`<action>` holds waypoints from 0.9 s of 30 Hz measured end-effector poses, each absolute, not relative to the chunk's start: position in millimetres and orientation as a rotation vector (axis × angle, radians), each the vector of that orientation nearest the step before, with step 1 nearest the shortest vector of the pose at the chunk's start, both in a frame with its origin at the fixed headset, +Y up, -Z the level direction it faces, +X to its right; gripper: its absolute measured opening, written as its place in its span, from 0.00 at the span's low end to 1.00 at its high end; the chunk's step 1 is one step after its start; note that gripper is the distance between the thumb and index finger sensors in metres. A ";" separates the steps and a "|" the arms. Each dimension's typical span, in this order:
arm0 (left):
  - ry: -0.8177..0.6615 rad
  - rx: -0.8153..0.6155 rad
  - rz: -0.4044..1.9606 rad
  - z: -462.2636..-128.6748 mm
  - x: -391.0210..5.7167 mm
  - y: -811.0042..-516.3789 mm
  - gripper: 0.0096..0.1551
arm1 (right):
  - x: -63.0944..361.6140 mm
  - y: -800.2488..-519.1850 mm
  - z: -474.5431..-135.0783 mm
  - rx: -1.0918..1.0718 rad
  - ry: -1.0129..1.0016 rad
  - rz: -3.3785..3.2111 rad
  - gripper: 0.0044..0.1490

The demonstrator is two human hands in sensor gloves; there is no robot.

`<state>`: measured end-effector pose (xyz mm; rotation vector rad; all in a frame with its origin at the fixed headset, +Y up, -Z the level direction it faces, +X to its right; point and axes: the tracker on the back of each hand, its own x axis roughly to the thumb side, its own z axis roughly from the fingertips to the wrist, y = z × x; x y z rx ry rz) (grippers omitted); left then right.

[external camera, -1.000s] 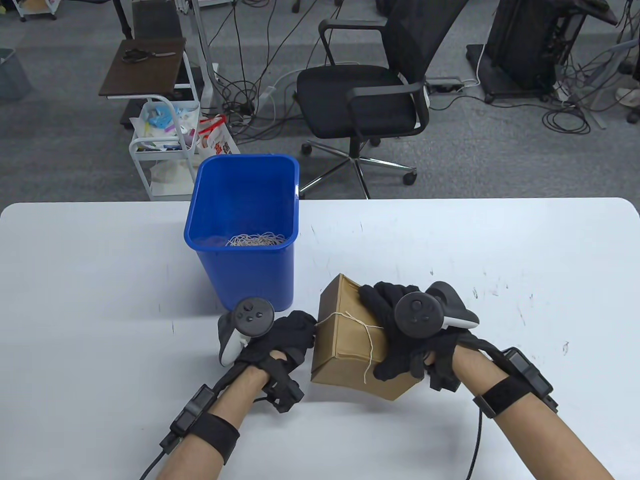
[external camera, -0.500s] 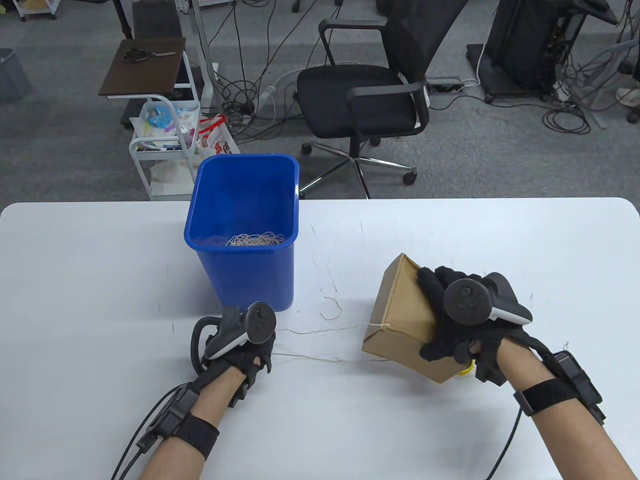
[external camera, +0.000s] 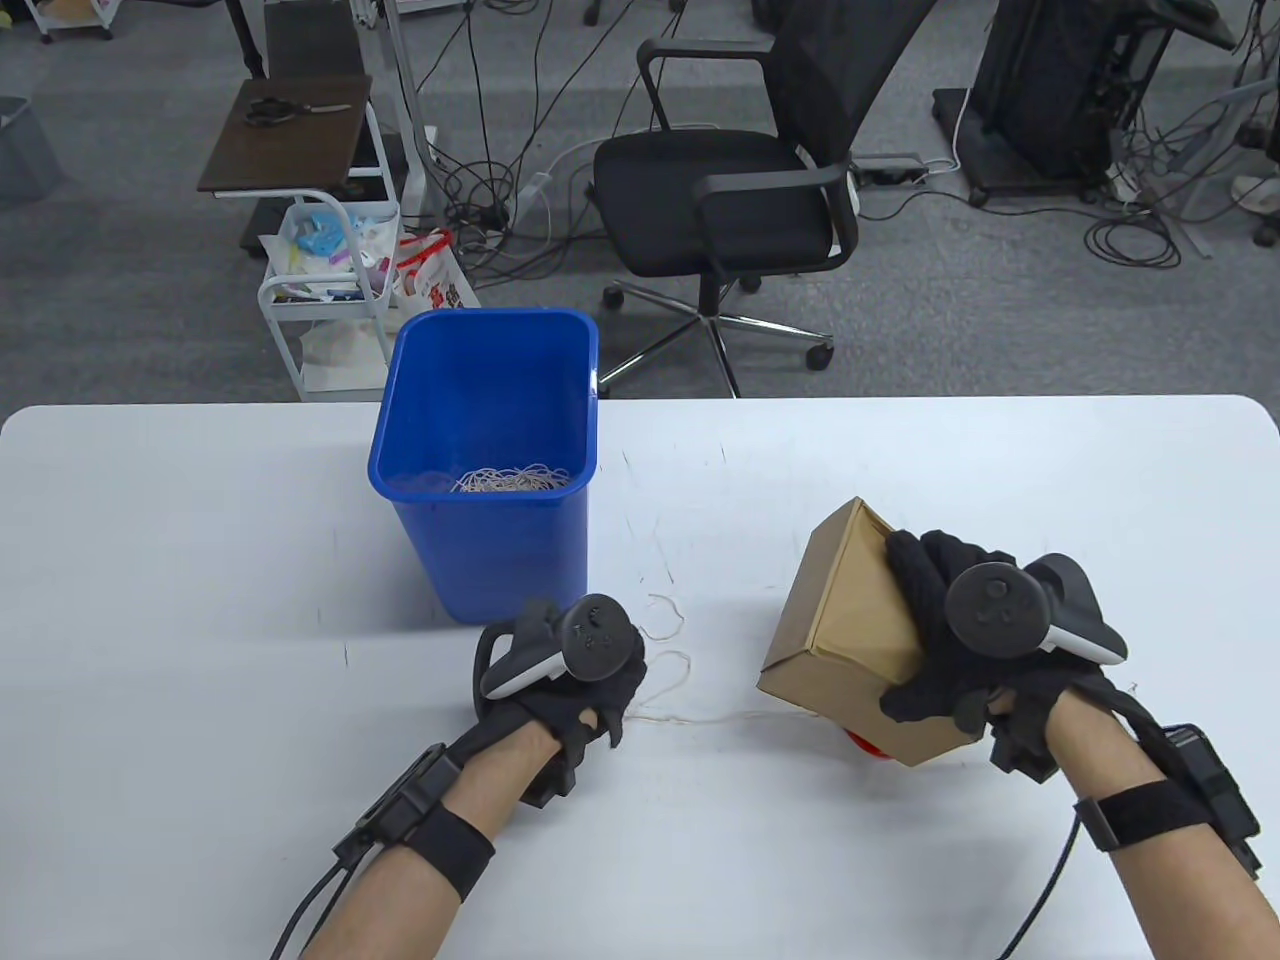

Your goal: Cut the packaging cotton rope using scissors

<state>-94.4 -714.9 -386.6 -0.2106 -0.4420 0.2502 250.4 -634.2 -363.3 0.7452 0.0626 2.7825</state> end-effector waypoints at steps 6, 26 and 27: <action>-0.420 -0.369 0.253 -401.5 -83.0 -732.9 0.39 | 256.2 -634.7 -355.8 0.749 0.050 2.764 0.90; -0.337 -0.531 0.089 -432.6 -69.1 -768.5 0.48 | 255.0 -638.5 -353.0 0.798 0.085 2.745 0.90; -0.337 -0.488 0.084 -432.0 -69.4 -767.5 0.44 | 254.6 -639.0 -352.8 0.801 0.087 2.744 0.90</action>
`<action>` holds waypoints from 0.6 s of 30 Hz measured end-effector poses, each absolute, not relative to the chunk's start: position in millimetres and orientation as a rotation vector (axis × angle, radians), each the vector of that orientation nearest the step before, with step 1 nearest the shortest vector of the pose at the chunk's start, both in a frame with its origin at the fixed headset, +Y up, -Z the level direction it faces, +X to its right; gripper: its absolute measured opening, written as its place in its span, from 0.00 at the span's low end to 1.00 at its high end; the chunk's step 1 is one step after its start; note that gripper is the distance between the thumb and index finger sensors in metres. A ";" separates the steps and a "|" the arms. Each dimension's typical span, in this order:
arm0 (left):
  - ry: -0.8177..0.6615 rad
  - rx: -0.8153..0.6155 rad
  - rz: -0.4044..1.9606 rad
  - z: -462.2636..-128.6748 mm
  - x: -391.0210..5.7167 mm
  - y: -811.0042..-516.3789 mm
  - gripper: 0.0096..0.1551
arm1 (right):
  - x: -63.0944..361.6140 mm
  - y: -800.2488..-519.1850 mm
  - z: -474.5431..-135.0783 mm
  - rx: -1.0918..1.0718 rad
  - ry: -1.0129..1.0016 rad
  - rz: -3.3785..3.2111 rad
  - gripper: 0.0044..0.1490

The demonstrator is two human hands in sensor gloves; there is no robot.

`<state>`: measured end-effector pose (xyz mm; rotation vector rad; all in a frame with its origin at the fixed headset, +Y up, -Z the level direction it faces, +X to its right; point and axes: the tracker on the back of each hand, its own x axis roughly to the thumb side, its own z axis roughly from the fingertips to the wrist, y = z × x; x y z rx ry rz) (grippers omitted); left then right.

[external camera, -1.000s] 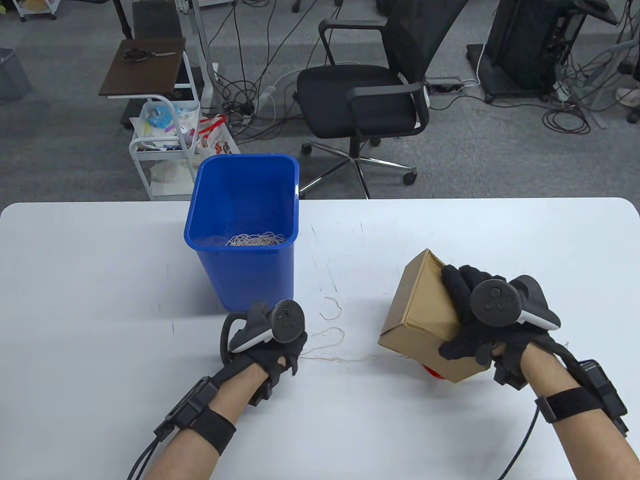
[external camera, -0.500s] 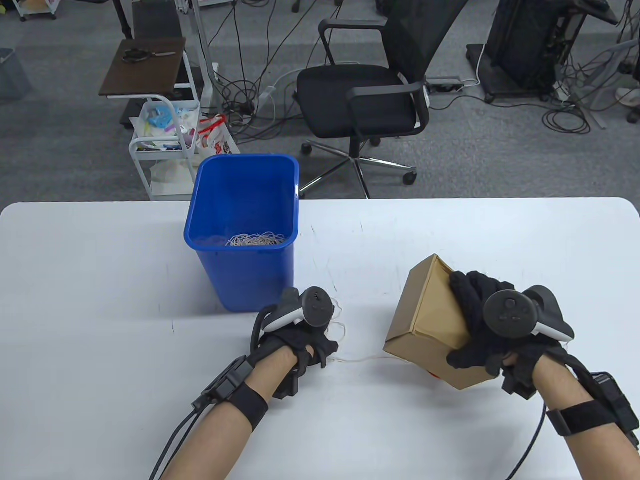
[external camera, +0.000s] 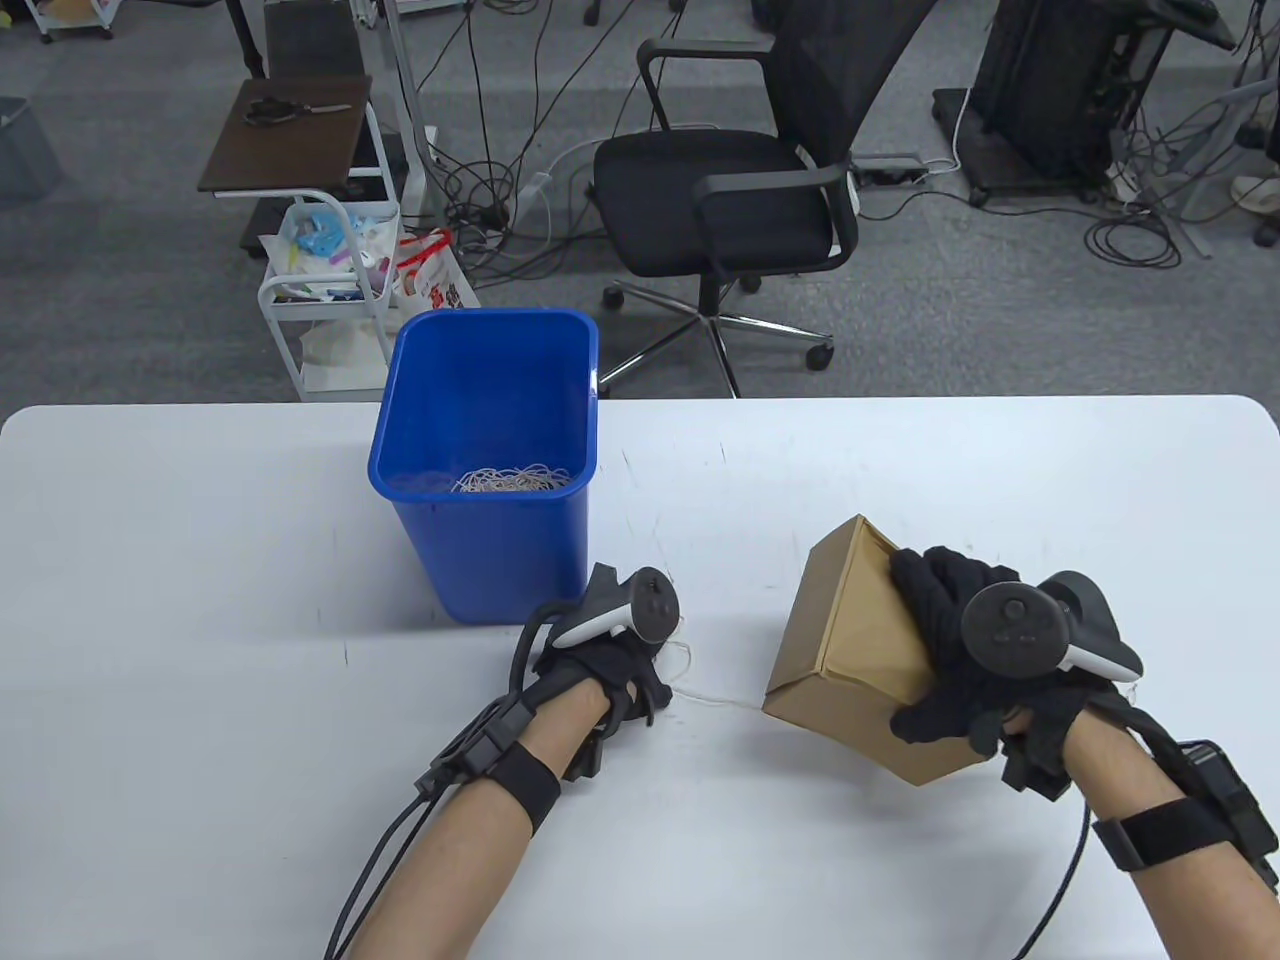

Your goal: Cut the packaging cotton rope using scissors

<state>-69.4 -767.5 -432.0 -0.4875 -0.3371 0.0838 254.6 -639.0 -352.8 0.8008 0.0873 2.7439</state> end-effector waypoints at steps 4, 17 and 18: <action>-0.378 -0.354 0.034 -423.1 -62.1 -764.9 0.30 | 253.1 -639.9 -352.5 0.806 0.093 2.745 0.90; -0.457 -0.252 -0.257 -406.2 -33.8 -769.4 0.20 | 250.1 -630.6 -345.9 0.821 0.057 2.751 0.89; -0.451 -0.265 -0.285 -405.7 -31.9 -769.1 0.20 | 251.2 -629.5 -344.9 0.817 0.048 2.750 0.89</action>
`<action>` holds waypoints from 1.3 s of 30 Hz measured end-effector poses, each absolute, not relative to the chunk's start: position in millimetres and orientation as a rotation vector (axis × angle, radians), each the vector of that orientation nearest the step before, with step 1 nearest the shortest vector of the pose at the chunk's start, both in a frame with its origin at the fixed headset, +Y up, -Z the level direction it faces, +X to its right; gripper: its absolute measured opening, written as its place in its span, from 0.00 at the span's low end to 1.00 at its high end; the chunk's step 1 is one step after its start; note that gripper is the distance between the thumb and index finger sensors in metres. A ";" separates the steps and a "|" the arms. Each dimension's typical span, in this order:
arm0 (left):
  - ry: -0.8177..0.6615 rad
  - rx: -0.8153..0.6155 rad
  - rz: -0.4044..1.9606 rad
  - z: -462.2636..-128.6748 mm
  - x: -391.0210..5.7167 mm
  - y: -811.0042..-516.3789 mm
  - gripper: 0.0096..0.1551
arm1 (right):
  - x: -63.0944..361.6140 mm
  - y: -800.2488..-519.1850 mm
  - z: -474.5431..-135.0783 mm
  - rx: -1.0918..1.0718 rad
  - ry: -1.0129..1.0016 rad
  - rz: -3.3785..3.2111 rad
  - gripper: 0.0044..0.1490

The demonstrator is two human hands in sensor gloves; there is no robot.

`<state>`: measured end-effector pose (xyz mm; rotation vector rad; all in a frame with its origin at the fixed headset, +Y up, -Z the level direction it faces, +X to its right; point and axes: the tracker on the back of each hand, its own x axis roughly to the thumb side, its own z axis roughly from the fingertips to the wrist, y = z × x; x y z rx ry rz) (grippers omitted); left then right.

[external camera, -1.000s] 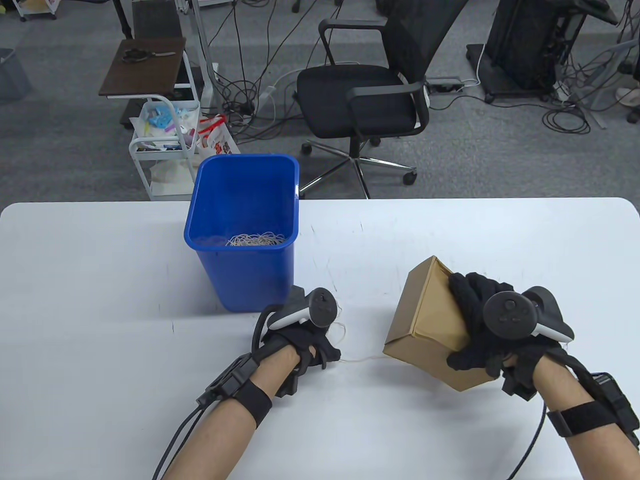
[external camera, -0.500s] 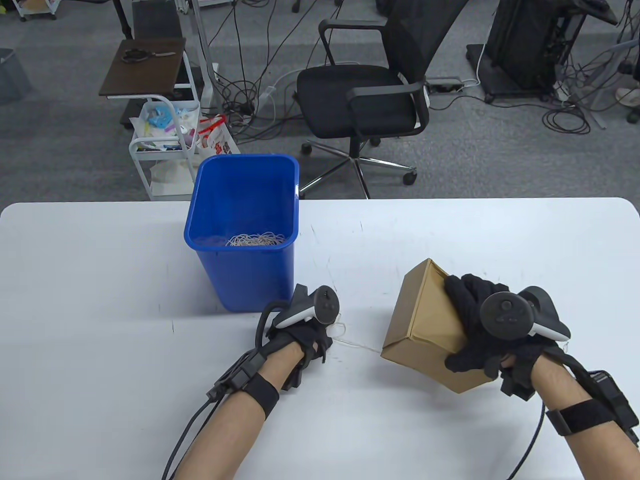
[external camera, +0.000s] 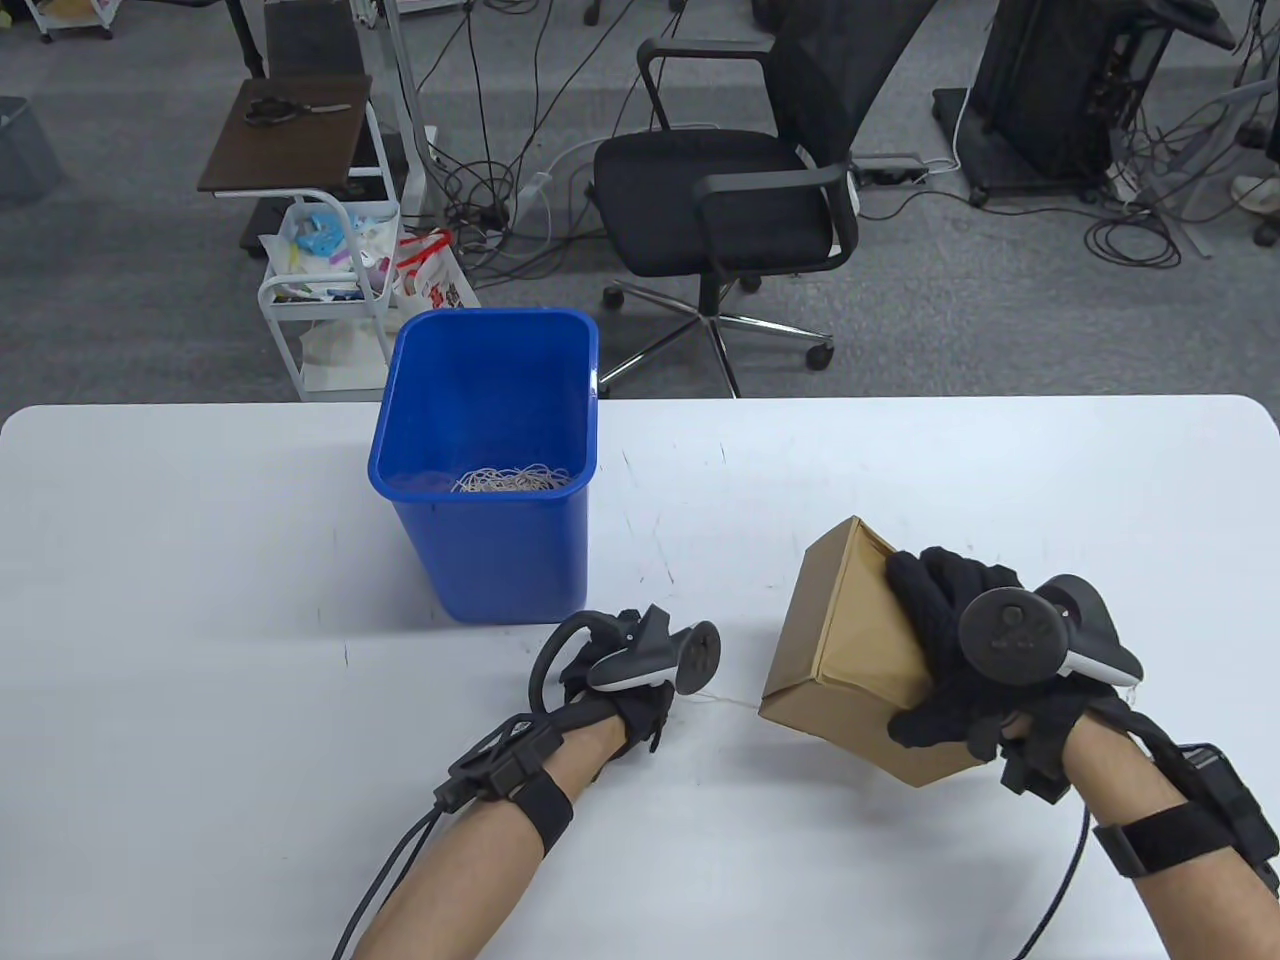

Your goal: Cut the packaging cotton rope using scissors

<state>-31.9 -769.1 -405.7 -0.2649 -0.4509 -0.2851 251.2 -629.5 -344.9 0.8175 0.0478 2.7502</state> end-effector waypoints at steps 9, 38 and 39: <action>-0.478 -0.230 -0.164 -399.5 -47.0 -737.4 0.22 | 262.1 -624.3 -337.9 0.785 0.005 2.736 0.89; -0.217 0.362 0.171 -426.0 -167.6 -459.4 0.22 | 262.7 -621.8 -341.0 0.769 -0.050 2.693 0.89; -0.197 0.360 0.170 -431.0 -171.4 -460.9 0.22 | 263.4 -622.2 -341.3 0.766 -0.047 2.692 0.89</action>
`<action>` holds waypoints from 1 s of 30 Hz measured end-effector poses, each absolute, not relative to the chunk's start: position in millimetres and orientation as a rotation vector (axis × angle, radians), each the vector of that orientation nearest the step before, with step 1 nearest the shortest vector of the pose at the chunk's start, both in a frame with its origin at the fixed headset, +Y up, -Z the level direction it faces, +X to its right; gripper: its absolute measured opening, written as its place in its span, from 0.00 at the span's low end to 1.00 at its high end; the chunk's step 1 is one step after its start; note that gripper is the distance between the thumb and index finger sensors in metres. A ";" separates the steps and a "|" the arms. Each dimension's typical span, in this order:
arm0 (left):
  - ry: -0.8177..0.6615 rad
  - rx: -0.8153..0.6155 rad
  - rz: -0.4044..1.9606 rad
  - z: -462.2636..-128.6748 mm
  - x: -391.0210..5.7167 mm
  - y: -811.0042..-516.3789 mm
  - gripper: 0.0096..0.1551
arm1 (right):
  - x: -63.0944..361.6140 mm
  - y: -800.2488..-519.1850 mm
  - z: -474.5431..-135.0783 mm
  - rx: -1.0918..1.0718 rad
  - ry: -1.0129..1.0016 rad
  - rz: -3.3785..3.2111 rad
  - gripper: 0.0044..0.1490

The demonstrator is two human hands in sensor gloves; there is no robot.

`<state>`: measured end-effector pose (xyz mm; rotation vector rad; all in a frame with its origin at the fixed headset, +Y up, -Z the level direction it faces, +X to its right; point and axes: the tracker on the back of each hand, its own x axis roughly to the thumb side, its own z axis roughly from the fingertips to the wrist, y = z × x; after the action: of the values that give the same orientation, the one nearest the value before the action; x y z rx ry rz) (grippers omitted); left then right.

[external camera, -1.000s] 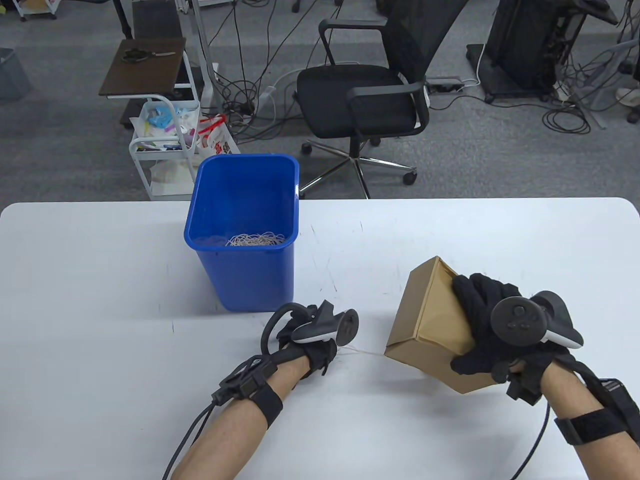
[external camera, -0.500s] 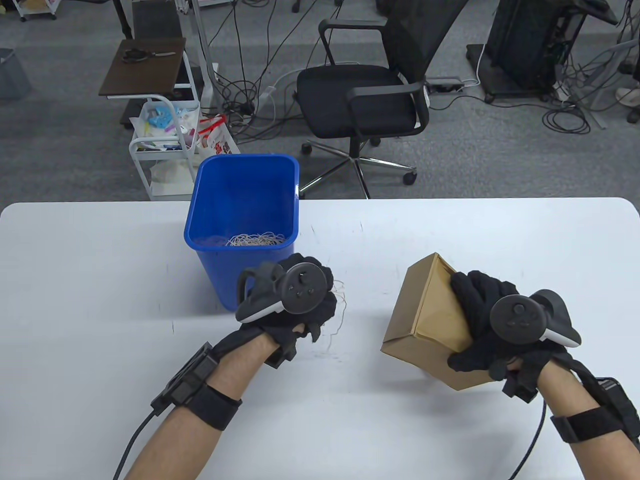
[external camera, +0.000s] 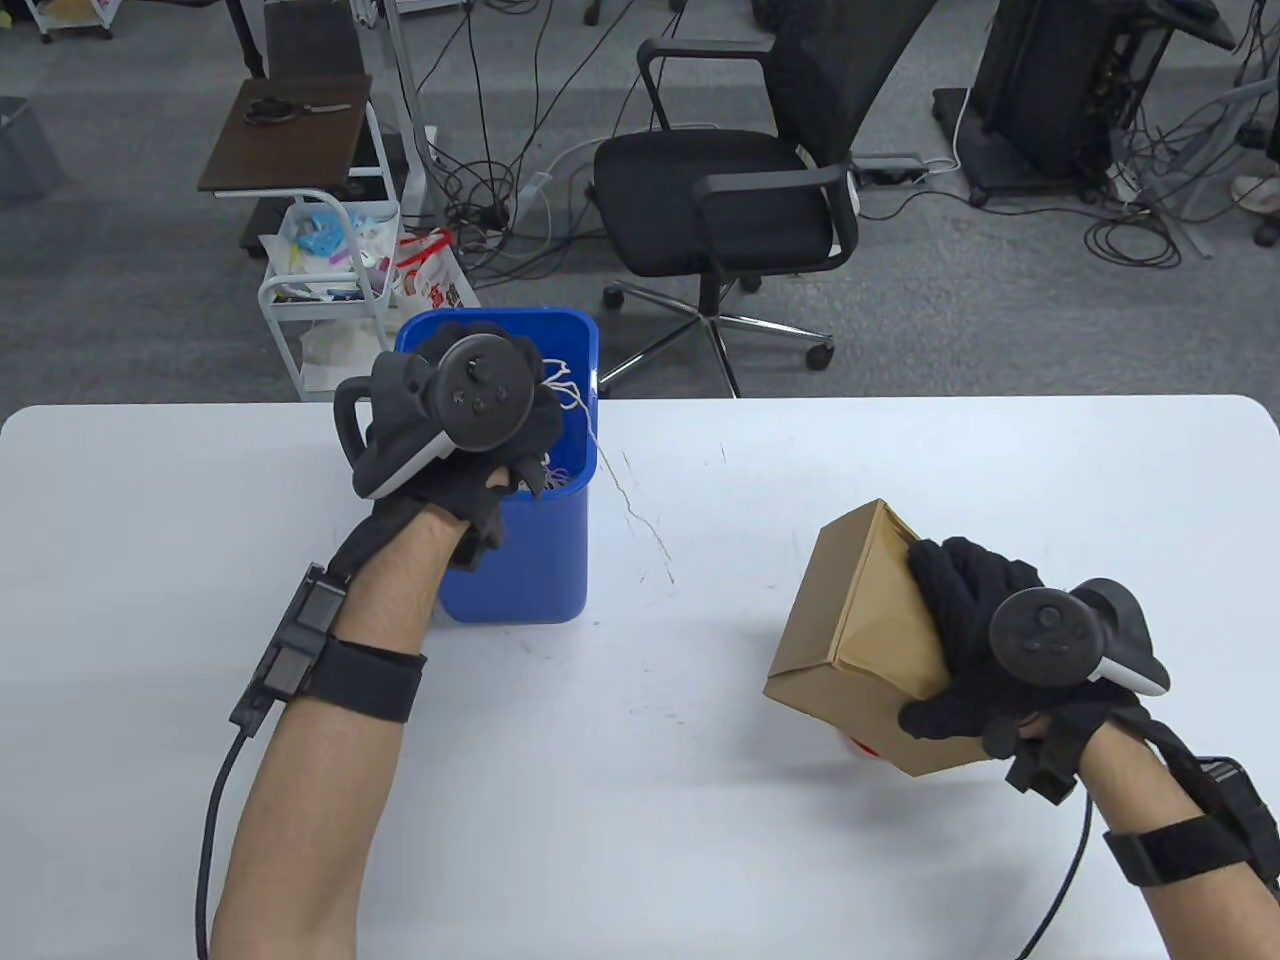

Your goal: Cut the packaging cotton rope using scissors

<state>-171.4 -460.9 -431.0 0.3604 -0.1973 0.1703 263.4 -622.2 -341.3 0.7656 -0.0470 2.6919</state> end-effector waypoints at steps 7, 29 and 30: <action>-0.096 0.262 0.037 -463.0 -180.4 -484.1 0.23 | 266.3 -623.0 -341.4 0.750 -0.044 2.697 0.89; -0.194 0.104 0.209 -458.6 -171.8 -500.6 0.43 | 260.2 -627.3 -343.4 0.761 -0.020 2.699 0.88; -0.224 0.112 0.238 -454.9 -168.1 -500.7 0.43 | 258.0 -627.4 -343.7 0.768 -0.022 2.698 0.88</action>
<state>-168.1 -500.7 -454.9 0.1116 -0.2244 0.2375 258.0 -627.4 -343.7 0.7677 -0.0221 2.6976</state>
